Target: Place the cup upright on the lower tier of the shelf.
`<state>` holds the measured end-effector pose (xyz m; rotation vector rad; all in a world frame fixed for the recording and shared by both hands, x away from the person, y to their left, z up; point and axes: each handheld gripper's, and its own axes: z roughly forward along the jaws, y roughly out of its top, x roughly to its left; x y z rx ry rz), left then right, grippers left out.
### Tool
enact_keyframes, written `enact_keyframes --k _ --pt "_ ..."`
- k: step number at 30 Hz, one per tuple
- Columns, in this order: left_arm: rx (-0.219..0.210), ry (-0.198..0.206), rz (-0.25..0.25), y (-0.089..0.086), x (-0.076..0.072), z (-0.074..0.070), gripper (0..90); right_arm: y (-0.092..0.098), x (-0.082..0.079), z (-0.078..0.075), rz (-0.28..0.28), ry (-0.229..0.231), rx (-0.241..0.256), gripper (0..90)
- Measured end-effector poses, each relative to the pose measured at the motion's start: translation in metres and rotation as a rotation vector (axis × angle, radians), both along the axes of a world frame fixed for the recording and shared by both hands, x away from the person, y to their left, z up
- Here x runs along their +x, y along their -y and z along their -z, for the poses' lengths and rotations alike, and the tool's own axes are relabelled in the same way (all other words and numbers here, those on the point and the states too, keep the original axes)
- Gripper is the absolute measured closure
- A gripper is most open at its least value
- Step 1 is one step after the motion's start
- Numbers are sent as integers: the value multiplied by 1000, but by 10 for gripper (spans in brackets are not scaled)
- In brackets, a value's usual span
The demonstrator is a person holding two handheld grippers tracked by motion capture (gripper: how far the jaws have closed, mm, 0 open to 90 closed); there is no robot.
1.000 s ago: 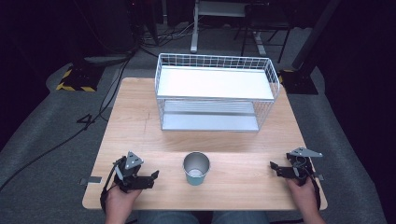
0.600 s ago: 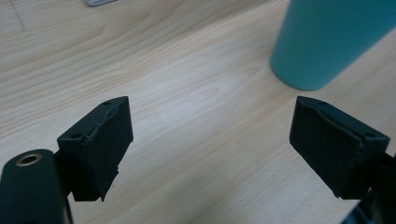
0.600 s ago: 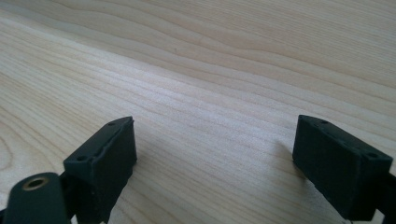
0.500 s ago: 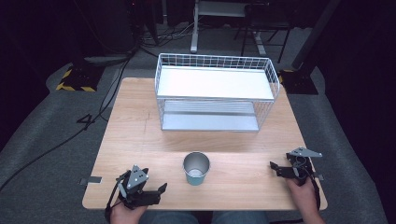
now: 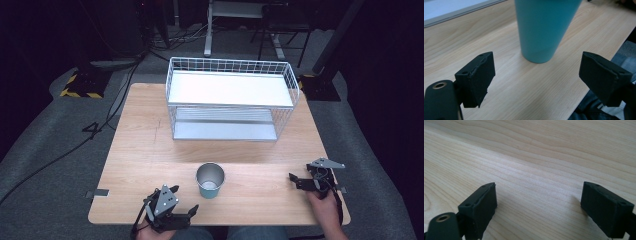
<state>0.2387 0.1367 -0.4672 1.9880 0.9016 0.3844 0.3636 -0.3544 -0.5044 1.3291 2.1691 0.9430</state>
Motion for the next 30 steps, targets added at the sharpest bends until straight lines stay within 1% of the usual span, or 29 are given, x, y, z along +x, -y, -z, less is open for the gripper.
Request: enact_keyframes --k 4,5,6,7,9,11,13,16,17,19,21,24,25,27,29,30 --pt "-33 11 17 8 1 3 136 0 0 0 0 0 0 139" --pt "-56 11 23 10 2 4 134 0 0 0 0 0 0 139" --pt "-70 17 30 12 2 4 129 0 0 0 0 0 0 139" --pt "-89 13 40 14 3 5 125 0 0 0 0 0 0 139" --pt "-108 17 42 18 4 7 120 0 0 0 0 0 0 139" --pt "-125 16 35 22 7 10 113 0 0 0 0 0 -1 139" --pt "-131 17 24 23 10 12 104 0 0 0 0 0 0 139" --pt "-150 17 5 27 15 18 86 0 0 0 0 1 0 139" --pt "-157 16 7 29 17 19 84 0 0 0 0 0 0 139" --pt "-155 11 10 31 18 21 84 0 0 0 0 0 0 139" --pt "-141 19 11 34 19 24 84 0 0 0 0 0 0 139" --pt "-136 19 6 37 22 26 90 0 0 0 0 0 0 139" --pt "-130 8 -13 40 26 28 95 0 0 0 1 1 0 138" --pt "-120 3 -21 42 29 29 107 -1 0 0 3 -1 0 138" --pt "-96 -3 -16 45 32 31 127 -1 0 0 3 -1 -1 138" --pt "-96 -8 -13 46 33 32 133 -1 0 0 3 -1 -1 138"
